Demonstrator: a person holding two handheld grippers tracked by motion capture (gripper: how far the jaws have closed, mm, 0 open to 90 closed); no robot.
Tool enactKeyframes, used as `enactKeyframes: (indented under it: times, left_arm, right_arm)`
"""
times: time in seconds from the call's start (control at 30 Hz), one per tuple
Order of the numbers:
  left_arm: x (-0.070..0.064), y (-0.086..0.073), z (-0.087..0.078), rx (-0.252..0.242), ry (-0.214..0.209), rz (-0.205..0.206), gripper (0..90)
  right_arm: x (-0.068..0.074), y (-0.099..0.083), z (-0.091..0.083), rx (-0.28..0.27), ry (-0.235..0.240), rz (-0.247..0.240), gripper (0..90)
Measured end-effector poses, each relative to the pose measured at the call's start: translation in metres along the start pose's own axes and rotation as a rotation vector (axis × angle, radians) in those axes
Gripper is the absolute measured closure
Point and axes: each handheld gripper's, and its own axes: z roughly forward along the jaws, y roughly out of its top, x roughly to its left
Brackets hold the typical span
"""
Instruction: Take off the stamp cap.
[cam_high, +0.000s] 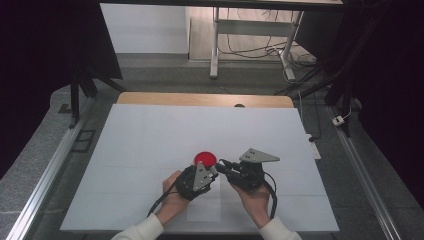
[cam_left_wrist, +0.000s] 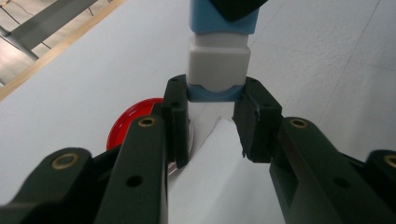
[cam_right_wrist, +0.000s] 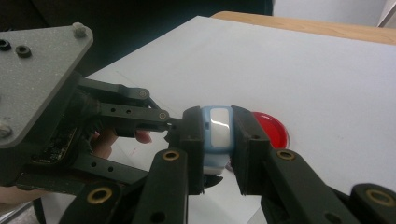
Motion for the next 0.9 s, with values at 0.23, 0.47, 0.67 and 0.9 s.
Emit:
enactKeyframes:
  times: [0.23,0.47,0.67,0.9]
  left_arm:
    - [-0.0018,-0.0003,0.0005,0.01,0.02,0.046,66.4]
    - [0.0005,-0.0007,-0.0001,0.001,-0.004,0.015,66.4]
    - [0.0014,-0.0015,0.0003,-0.009,-0.023,-0.022,66.3]
    - [0.0023,-0.0021,0.0002,-0.013,-0.037,-0.043,66.3]
  right_arm:
    - [-0.0019,0.0003,0.0006,0.016,0.012,0.002,75.0]
    - [-0.0017,0.0002,0.0002,0.008,0.012,0.003,75.0]
    - [-0.0005,0.0,0.0,0.004,0.005,0.0,75.0]
    - [0.0009,0.001,-0.0004,0.011,0.002,-0.014,75.1]
